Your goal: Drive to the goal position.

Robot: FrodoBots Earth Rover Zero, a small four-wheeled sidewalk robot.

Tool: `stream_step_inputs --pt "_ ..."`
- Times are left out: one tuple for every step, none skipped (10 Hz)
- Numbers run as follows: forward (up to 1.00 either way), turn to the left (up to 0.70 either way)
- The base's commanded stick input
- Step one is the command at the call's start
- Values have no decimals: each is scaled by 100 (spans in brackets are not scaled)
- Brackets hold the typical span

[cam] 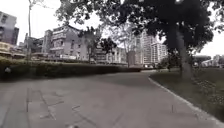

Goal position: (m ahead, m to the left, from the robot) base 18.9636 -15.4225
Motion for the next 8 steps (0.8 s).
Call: stream_step_inputs --pt "100 -39" --pt "100 -40" --pt "100 -35" --pt "100 -8" --pt "100 0" --pt "100 -8" --pt "100 -21" --pt "100 -40"
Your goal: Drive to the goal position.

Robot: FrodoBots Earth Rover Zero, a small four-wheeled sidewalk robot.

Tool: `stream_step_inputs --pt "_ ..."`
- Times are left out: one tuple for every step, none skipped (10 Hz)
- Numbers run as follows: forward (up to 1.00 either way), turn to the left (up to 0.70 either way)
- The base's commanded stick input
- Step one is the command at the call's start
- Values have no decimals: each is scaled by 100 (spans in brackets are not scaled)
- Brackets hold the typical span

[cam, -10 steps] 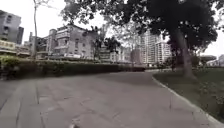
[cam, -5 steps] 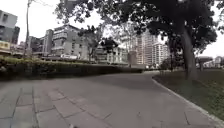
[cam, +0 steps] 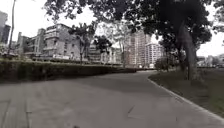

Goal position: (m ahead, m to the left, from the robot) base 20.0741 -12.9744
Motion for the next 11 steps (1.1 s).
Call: stream_step_inputs --pt "100 -40" --pt "100 -40" --pt "100 -40" --pt "100 -31" --pt "100 -9" --pt "100 0" --pt "100 -3" --pt "100 -11" --pt "100 -28" --pt "100 -36" --pt "100 0"
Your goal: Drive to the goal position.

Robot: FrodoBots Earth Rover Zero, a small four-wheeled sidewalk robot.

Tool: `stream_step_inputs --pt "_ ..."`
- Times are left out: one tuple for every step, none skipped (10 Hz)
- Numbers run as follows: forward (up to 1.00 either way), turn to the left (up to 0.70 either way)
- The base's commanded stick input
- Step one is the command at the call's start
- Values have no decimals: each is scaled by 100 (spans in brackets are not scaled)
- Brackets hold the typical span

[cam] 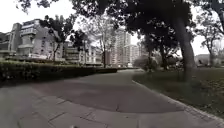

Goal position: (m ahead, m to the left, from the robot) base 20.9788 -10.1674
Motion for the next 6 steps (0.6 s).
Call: stream_step_inputs --pt "100 0" --pt "100 0" --pt "100 0" --pt "100 0" --pt "100 0" --pt "100 -6"
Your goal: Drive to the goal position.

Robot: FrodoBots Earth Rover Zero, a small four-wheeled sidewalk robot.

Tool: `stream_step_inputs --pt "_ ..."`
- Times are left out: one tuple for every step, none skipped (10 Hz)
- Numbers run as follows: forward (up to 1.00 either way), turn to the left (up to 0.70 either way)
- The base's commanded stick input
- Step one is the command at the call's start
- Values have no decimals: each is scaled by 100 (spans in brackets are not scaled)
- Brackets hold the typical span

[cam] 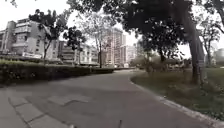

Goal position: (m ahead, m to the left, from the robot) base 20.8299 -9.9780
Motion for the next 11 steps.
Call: stream_step_inputs --pt "100 -22" --pt "100 -39" --pt "100 -39" --pt "100 -29" --pt "100 0" --pt "100 0" --pt "100 0" --pt "100 0" --pt "100 0" --pt "100 0" --pt "100 0"
